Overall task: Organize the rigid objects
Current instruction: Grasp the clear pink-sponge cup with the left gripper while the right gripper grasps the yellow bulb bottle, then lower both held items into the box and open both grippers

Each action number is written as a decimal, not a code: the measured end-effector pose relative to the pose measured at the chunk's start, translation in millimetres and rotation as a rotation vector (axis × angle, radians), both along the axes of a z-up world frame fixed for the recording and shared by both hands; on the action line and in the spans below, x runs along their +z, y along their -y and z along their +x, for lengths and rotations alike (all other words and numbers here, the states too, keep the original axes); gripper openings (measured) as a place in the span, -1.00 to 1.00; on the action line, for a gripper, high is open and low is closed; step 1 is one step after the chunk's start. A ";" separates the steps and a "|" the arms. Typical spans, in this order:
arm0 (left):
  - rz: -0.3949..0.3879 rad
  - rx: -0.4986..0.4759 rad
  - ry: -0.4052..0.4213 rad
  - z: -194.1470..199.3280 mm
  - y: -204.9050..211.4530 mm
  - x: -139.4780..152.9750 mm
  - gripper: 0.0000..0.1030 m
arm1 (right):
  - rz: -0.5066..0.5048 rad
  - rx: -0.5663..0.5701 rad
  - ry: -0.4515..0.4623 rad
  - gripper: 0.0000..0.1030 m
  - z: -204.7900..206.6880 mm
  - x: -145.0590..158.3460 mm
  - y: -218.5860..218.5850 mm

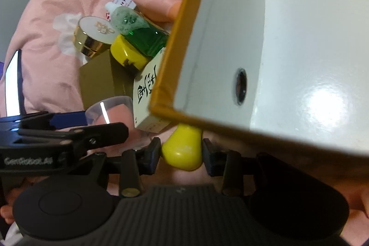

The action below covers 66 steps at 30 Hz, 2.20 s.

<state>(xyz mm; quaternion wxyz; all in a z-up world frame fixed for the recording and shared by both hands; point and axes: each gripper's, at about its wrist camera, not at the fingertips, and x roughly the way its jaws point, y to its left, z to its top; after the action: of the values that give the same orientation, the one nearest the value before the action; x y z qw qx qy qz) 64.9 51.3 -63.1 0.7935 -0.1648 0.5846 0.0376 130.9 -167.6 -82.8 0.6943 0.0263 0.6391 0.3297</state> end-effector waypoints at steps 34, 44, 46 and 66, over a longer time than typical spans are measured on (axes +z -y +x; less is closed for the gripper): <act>-0.113 -0.025 0.045 6.4 14.2 -23.4 0.38 | -0.083 0.015 0.100 -0.50 -14.7 -2.6 16.1; -0.133 -0.044 0.196 -24.4 9.9 18.8 0.37 | -0.053 0.062 0.259 -0.52 -46.3 46.2 18.1; -0.122 -0.054 0.239 -30.3 10.9 30.9 0.36 | -0.040 0.074 0.300 -0.54 -54.0 60.3 19.8; -0.106 -0.274 0.591 21.5 70.1 125.6 0.36 | -0.058 -0.151 0.698 -0.55 -42.0 182.4 71.9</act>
<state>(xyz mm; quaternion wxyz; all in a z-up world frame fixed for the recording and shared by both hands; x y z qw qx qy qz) 86.4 -18.7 62.5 0.9167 -0.1295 0.3471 -0.1496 88.9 -239.4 99.6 0.8937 -0.0605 0.3687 0.2483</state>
